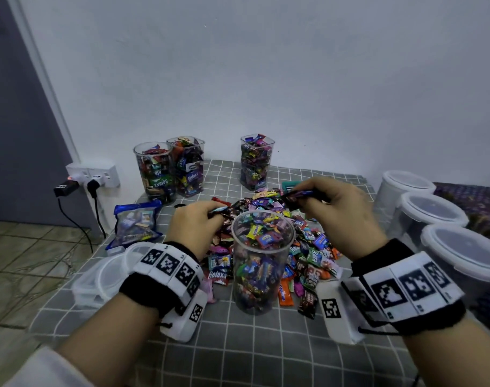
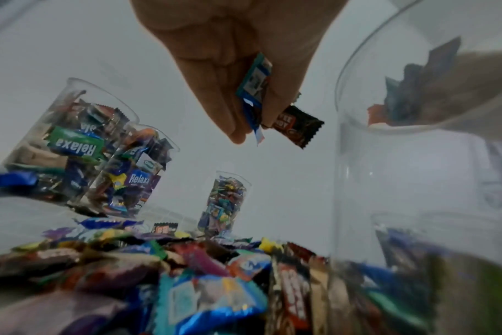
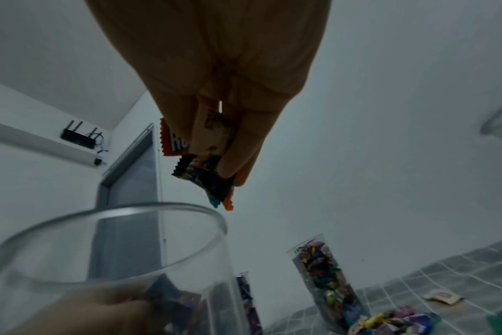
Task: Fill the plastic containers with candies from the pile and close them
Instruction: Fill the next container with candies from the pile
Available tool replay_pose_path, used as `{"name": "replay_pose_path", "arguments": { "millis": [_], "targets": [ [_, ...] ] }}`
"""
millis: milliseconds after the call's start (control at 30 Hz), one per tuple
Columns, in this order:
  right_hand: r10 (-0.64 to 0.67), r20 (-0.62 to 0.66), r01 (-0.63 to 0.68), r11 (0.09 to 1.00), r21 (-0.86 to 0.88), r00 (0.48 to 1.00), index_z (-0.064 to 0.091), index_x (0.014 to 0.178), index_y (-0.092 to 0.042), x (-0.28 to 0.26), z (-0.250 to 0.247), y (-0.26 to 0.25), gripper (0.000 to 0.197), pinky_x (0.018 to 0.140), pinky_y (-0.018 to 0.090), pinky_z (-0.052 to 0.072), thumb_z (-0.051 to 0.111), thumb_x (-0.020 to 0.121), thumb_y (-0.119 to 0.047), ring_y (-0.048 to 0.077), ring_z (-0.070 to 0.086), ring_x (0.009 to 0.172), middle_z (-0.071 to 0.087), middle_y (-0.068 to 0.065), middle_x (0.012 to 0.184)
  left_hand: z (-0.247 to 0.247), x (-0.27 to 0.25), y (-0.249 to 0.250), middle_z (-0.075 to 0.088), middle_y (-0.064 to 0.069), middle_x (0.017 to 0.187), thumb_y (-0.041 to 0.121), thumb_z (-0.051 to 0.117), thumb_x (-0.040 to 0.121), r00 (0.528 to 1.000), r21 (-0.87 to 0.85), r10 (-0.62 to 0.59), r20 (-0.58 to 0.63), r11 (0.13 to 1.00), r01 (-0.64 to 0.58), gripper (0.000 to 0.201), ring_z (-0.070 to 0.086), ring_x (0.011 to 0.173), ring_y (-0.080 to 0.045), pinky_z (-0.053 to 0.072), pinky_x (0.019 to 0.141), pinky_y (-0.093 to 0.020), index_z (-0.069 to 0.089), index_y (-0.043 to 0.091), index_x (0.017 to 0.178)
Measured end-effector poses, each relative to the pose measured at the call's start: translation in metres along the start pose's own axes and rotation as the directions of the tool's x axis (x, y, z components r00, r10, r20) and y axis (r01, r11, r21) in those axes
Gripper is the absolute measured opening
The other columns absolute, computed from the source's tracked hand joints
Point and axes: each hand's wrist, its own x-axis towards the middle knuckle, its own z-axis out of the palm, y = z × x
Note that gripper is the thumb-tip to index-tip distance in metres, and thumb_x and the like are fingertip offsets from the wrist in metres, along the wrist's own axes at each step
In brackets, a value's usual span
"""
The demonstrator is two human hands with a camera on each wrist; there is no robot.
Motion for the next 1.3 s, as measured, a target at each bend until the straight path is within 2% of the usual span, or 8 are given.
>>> {"name": "replay_pose_path", "arguments": {
  "millis": [233, 367, 467, 667, 867, 1000, 1167, 1300],
  "targets": [
    [-0.072, 0.060, 0.074, 0.997, -0.024, 0.996, 0.072, 0.091, -0.016, -0.008, 0.011, -0.014, 0.020, 0.065, 0.011, 0.042, 0.060, 0.084, -0.001, 0.001, 0.058, 0.074, 0.065, -0.012, 0.078, -0.021, -0.001, 0.013, 0.072, -0.001, 0.096, 0.009, 0.063, 0.084, 0.991, -0.087, 0.090, -0.097, 0.991, -0.099, 0.022, 0.061, 0.082, -0.011, 0.048, 0.078, -0.024, 0.074, 0.018, 0.101],
    [-0.075, 0.094, 0.079, 0.996, -0.039, 0.993, 0.072, 0.091, -0.014, -0.012, 0.017, -0.015, 0.022, 0.066, 0.007, 0.041, 0.059, 0.083, 0.001, 0.004, 0.059, 0.076, 0.065, -0.008, 0.080, -0.030, -0.006, 0.025, 0.072, 0.000, 0.095, 0.008, 0.063, 0.084, 0.983, -0.082, 0.167, -0.079, 0.981, -0.173, 0.022, 0.063, 0.079, -0.012, 0.048, 0.074, -0.022, 0.074, 0.018, 0.101],
    [-0.065, 0.128, 0.070, 0.997, -0.041, 0.990, 0.071, 0.093, -0.013, -0.014, 0.021, -0.014, 0.025, 0.067, 0.004, 0.038, 0.056, 0.081, 0.003, -0.010, 0.056, 0.072, 0.060, -0.020, 0.078, -0.033, -0.009, 0.031, 0.072, 0.001, 0.096, 0.010, 0.063, 0.084, 0.974, -0.020, 0.221, -0.041, 0.975, -0.222, 0.024, 0.061, 0.074, -0.012, 0.043, 0.068, -0.020, 0.073, 0.021, 0.102],
    [-0.046, 0.147, 0.058, 0.995, -0.079, 0.988, 0.069, 0.099, -0.018, -0.019, 0.023, -0.015, 0.028, 0.069, 0.013, 0.040, 0.056, 0.082, 0.001, 0.004, 0.057, 0.078, 0.061, -0.008, 0.081, -0.037, -0.014, 0.041, 0.072, 0.003, 0.099, 0.016, 0.062, 0.085, 0.967, 0.064, 0.252, 0.037, 0.965, -0.254, 0.024, 0.058, 0.079, -0.008, 0.044, 0.073, -0.022, 0.072, 0.024, 0.105],
    [-0.046, 0.199, 0.053, 0.998, -0.029, 0.979, 0.057, 0.124, -0.020, -0.023, 0.023, -0.014, 0.044, 0.081, 0.007, 0.040, 0.050, 0.086, 0.000, -0.015, 0.051, 0.082, 0.058, -0.023, 0.092, -0.037, -0.016, 0.046, 0.072, 0.003, 0.101, 0.017, 0.061, 0.084, 0.953, 0.117, 0.293, 0.080, 0.947, -0.301, 0.025, 0.064, 0.096, -0.016, 0.049, 0.085, -0.030, 0.073, 0.025, 0.105],
    [-0.007, 0.227, -0.041, 0.978, 0.205, 0.974, 0.043, 0.135, -0.023, -0.028, 0.028, -0.004, 0.058, 0.109, 0.034, 0.037, 0.053, 0.079, -0.019, -0.001, 0.044, 0.127, 0.051, -0.006, 0.136, -0.035, -0.019, 0.052, 0.072, 0.000, 0.102, 0.021, 0.057, 0.079, 0.922, 0.171, 0.369, 0.115, 0.907, -0.384, 0.029, 0.066, 0.096, -0.021, 0.051, 0.084, -0.034, 0.073, 0.022, 0.104],
    [0.119, 0.328, -0.191, 0.961, 0.198, 0.937, 0.022, 0.147, -0.029, -0.034, 0.031, 0.012, 0.109, 0.112, 0.032, 0.033, 0.075, 0.055, -0.052, -0.001, 0.036, 0.132, 0.035, -0.017, 0.145, -0.031, -0.021, 0.057, 0.074, -0.002, 0.093, 0.025, 0.047, 0.069, 0.872, 0.262, 0.450, 0.194, 0.832, -0.488, 0.041, 0.068, 0.085, -0.026, 0.054, 0.072, -0.037, 0.074, 0.021, 0.100],
    [0.129, 0.357, -0.216, 0.952, 0.216, 0.925, 0.018, 0.148, -0.027, -0.036, 0.035, 0.021, 0.116, 0.109, 0.037, 0.037, 0.078, 0.053, -0.054, 0.004, 0.048, 0.125, 0.049, -0.014, 0.137, -0.028, -0.021, 0.059, 0.074, 0.001, 0.092, 0.031, 0.042, 0.070, 0.811, 0.279, 0.492, 0.318, 0.769, -0.576, 0.043, 0.069, 0.080, -0.023, 0.056, 0.063, -0.039, 0.075, 0.023, 0.098]
  ]
}}
